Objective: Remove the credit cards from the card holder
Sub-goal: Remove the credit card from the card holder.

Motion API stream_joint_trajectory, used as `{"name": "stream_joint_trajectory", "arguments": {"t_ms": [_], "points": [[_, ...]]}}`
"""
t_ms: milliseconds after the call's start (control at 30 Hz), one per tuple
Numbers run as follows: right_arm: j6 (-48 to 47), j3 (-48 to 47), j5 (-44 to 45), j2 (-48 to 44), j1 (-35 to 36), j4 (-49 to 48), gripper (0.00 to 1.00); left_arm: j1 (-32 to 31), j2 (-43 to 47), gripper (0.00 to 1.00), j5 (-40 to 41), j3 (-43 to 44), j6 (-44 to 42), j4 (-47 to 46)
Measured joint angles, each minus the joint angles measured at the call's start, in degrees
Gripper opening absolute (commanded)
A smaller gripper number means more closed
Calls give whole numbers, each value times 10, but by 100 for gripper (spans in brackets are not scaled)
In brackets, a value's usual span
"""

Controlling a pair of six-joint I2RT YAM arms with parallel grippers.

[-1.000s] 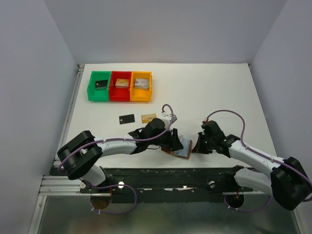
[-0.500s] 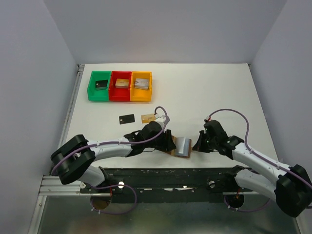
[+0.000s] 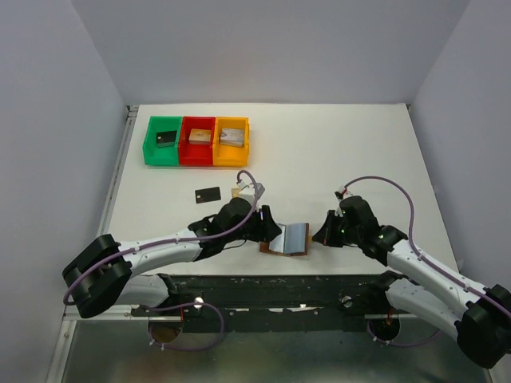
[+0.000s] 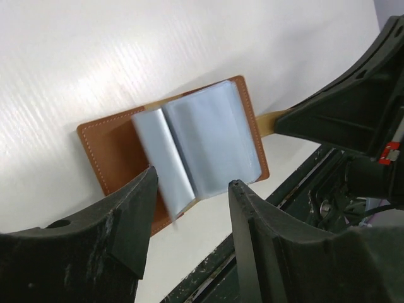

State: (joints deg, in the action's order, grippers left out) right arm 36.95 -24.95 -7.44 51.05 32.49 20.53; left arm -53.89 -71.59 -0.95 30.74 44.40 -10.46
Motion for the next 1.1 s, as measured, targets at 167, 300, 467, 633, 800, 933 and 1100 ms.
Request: {"name": "stream_joint_trajectory", "arguments": {"t_ms": [167,300,467,633,800,933,1100], "points": [[-1,0,-4,-1,0,0,0,0,-16,61,-11,45,-23,-1],[-1,0,-11,-10,0,-1,0,0,-55,60,-29,89,-41,1],[-1,0,-17,-24,0,-8,0,-7,-125,60,-49,138,-56,23],[-1,0,-20,-29,0,-10,0,-23,-164,60,-57,152,-64,44],[-1,0,-21,-28,0,-10,0,-29,-181,60,-62,157,-68,56],[-1,0,-25,-28,0,-11,0,-32,-184,61,-63,158,-68,56],[-1,0,-28,-28,0,-12,0,-38,-191,63,-62,168,-70,60]]}}
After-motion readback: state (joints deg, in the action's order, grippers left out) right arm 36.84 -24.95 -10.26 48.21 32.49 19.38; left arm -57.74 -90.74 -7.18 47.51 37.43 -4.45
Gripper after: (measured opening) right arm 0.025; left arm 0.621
